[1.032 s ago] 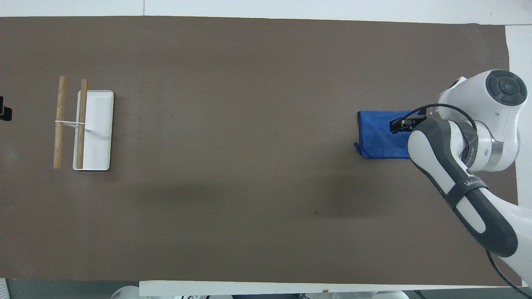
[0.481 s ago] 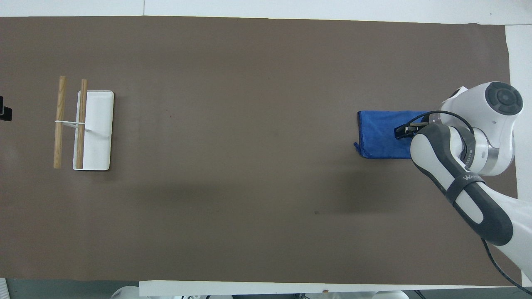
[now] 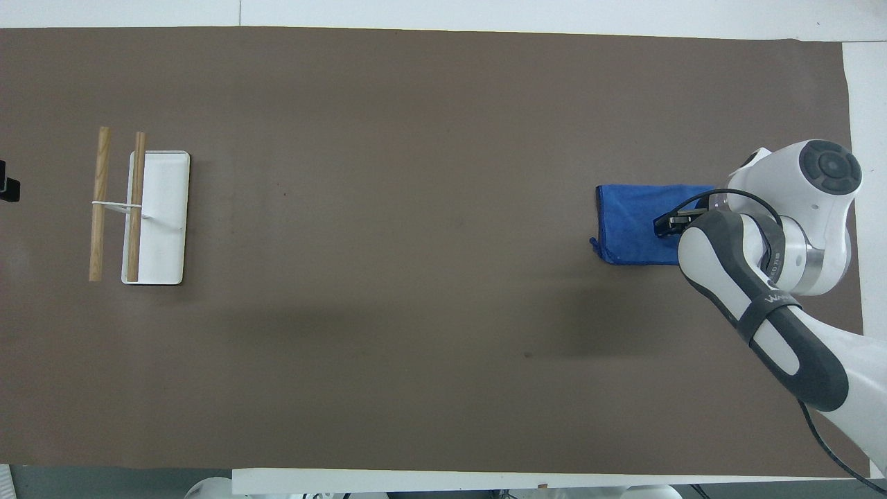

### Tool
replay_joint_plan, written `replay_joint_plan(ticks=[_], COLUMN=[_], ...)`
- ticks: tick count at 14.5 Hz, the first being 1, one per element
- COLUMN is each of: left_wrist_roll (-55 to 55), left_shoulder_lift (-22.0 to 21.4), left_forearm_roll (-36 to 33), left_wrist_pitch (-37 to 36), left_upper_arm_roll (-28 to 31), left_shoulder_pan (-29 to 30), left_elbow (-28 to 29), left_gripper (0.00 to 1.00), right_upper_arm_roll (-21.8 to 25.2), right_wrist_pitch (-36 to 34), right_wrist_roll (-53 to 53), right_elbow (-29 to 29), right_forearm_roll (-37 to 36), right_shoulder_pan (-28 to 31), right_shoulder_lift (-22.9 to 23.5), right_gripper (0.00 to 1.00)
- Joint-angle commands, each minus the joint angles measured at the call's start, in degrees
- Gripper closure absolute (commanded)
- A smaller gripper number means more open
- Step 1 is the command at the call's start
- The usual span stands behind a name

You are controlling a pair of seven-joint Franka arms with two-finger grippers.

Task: Right arm passes towel to left arm to hang
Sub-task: 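Reach the right gripper down to the blue towel's edge, then close the right gripper on the towel and lift it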

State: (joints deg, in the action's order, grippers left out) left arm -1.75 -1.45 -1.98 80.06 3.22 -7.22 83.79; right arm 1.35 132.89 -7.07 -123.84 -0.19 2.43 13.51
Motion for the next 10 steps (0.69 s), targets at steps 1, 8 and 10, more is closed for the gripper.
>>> replay_joint_plan(ticks=[1, 8, 10], left_wrist_roll=[0.2, -10.9, -10.6], left_shoulder_lift=[-1.0, -2.0, -2.7], left_forearm_roll=[0.0, -0.5, -0.6], left_wrist_pitch=[-1.2, -2.4, -4.6], left_upper_arm_roll=[0.6, 0.4, 0.3], left_shoulder_pan=[0.0, 1.1, 1.1], left_elbow=[0.6, 1.2, 1.5], left_gripper=[0.0, 0.0, 0.0], right_upper_arm_roll=[-0.1, -0.5, -2.4], right_wrist_pitch=[0.9, -2.1, -11.2], right_wrist_roll=[-2.4, -4.0, -3.6], right_elbow=[-1.7, 1.1, 8.4], right_forearm_roll=[1.0, 0.9, 3.1], right_shoulder_pan=[0.4, 0.1, 0.2], right_shoulder_lift=[-0.9, -0.6, -0.4], right_gripper=[0.35, 1.0, 1.0])
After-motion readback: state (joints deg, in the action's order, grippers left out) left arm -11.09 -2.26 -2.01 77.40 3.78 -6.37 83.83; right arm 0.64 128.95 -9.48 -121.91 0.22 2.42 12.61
